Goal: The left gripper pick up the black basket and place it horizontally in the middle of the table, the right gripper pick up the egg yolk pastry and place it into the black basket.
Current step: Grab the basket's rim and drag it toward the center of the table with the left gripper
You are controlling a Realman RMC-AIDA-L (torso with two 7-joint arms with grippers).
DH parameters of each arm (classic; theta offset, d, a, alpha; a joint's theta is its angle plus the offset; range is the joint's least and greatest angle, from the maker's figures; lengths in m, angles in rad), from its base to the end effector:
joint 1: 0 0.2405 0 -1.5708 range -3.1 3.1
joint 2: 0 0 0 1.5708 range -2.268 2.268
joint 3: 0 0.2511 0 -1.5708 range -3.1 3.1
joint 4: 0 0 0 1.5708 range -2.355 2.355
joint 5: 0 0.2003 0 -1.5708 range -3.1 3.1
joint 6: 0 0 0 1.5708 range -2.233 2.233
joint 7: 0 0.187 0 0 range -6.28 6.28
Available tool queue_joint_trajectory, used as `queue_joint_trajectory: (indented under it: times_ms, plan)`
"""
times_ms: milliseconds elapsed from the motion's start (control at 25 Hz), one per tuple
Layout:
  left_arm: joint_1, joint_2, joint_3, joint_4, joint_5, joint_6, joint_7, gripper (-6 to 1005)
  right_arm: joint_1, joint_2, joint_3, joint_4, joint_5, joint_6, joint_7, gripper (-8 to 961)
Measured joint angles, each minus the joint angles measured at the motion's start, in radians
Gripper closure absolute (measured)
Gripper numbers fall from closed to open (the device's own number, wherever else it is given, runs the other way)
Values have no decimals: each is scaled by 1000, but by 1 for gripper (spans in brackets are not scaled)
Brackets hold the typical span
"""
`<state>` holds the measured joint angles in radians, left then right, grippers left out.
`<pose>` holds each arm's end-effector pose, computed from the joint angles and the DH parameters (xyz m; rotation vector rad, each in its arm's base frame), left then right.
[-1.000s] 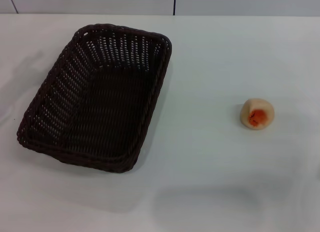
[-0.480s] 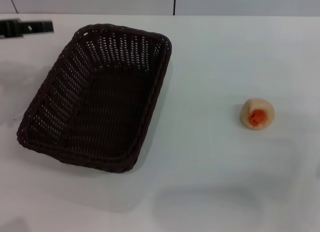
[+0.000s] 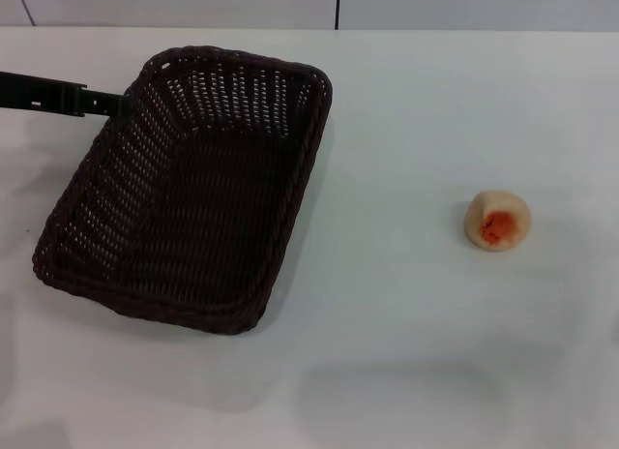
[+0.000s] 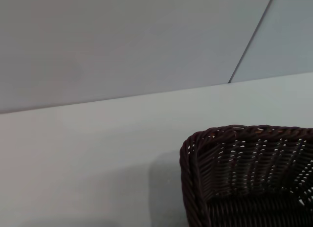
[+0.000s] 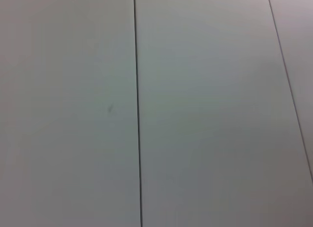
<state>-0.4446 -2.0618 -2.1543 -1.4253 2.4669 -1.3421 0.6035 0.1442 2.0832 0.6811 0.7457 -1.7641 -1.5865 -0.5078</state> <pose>-0.2453 0.3892 0.0621 -2.1492 -1.1554 -0.0850 0.2813 0.2869 0.0504 -0.9728 0.3846 0.6702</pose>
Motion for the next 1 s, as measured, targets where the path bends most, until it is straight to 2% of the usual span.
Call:
queue_joint_trajectory:
  times_ms: [440,1000]
  plan:
    - [-1,0,54,33,38,19,-12,192,0,0,-1,3,0,-3,0,425]
    - [-26,0,116,144,91,60,-14,196,2,0,-3,-2,0,0,7,425]
